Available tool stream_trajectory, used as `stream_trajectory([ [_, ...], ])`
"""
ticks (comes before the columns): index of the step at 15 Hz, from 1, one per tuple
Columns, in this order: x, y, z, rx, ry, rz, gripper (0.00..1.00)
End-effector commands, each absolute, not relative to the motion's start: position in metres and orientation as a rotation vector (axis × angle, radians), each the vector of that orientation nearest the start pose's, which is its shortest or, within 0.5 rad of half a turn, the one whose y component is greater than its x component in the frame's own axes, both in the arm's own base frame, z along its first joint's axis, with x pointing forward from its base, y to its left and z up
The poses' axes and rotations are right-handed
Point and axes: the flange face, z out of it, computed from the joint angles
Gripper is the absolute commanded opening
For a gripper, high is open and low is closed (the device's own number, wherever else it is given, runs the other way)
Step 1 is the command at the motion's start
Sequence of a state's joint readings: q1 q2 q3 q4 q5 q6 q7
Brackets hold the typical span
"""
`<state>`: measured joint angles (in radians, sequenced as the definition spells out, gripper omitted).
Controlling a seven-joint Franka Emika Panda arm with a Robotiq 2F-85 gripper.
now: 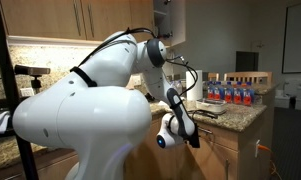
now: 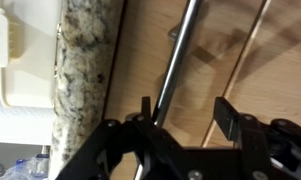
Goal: Open the drawer
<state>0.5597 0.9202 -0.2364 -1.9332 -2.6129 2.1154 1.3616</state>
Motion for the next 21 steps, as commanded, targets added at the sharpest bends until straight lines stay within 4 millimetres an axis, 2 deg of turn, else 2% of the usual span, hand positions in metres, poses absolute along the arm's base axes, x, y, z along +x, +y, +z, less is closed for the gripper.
stream_trajectory([
  [1,0.552,0.155,0.017,1.243,1.412,0.887,0.34],
  [5,0.553,0.160,0.026,1.244,1.400,0.907,0.09],
  [7,0.551,0.163,0.028,1.245,1.401,0.916,0.05],
  [9,0.548,0.164,0.027,1.259,1.399,0.923,0.09],
  [21,0.529,0.166,0.023,1.245,1.418,0.919,0.09],
])
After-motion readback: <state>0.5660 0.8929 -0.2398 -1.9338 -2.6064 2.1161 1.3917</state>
